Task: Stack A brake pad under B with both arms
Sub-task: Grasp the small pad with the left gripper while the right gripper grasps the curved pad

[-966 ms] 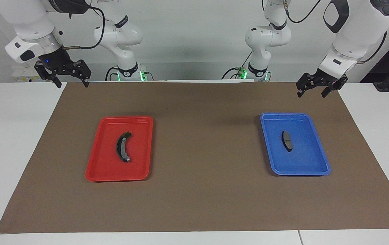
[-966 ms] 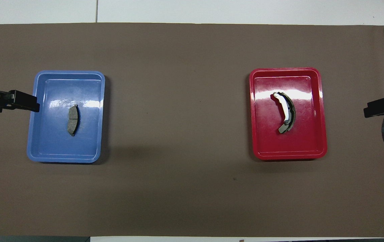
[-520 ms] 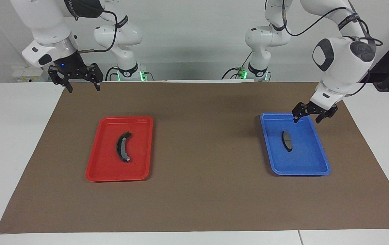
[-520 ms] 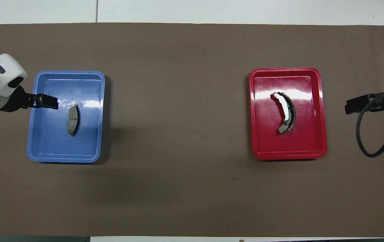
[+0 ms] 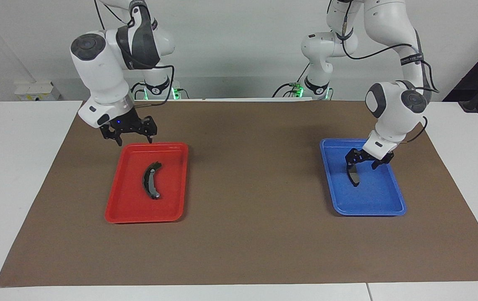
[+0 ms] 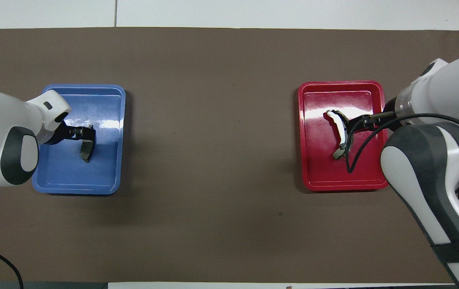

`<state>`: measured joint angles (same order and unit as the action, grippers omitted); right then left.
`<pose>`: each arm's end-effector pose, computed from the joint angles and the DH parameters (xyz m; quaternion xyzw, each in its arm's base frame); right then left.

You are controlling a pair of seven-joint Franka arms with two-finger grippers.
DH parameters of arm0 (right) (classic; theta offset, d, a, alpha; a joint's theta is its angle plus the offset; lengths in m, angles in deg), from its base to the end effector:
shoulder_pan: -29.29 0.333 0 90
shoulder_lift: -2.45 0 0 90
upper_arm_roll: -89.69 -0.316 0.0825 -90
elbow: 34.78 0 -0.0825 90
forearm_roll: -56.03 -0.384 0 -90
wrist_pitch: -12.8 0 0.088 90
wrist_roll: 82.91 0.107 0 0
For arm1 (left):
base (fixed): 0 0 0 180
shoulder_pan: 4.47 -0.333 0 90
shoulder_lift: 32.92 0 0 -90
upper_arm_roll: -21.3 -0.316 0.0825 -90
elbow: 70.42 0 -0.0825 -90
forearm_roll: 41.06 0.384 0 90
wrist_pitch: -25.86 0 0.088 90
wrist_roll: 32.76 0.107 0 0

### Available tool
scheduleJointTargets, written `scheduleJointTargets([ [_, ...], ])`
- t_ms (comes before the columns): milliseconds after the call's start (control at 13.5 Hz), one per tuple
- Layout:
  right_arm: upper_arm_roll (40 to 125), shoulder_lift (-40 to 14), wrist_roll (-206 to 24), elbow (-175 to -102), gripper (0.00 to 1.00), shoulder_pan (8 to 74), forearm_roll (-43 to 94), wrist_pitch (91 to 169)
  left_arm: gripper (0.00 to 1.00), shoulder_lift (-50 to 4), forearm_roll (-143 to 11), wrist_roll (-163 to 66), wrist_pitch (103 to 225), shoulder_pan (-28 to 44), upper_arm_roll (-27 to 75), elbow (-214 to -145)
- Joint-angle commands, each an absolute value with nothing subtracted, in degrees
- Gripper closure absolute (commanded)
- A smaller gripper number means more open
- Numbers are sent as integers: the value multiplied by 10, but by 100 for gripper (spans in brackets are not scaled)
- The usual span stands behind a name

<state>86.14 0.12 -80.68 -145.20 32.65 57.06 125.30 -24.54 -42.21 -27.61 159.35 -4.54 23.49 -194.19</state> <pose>0.5649 0.0669 0.4656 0.9990 0.0443 -0.0016 0.0072 0.5578 -0.0208 0.3322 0.9983 -0.0563 0.0120 0.0098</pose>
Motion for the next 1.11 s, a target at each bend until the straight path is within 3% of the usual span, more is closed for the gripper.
scheduleJointTargets([
  [0,856,-17,-804,-1517,1,315,566,1350,1,-233,-419,-277,1662,-36,228,-1977],
  [297,856,-40,-802,-1573,1,313,566,1438,7,-222,-419,-283,1658,-35,227,-1979],
  [372,856,-49,-803,-1575,1,313,567,1445,20,-222,-419,-282,1654,-35,227,-1982],
  [595,856,-72,-811,-1576,11,313,566,1461,72,-223,-419,-281,1612,-32,223,-1976],
  [669,856,-80,-812,-1576,13,312,566,1472,82,-223,-419,-279,1606,-32,219,-1973],
  [892,856,-93,-810,-1576,16,311,566,1484,98,-225,-419,-279,1605,-25,215,-1970],
  [1041,857,-97,-815,-1575,17,308,566,1484,98,-229,-417,-277,1579,-25,212,-1940],
])
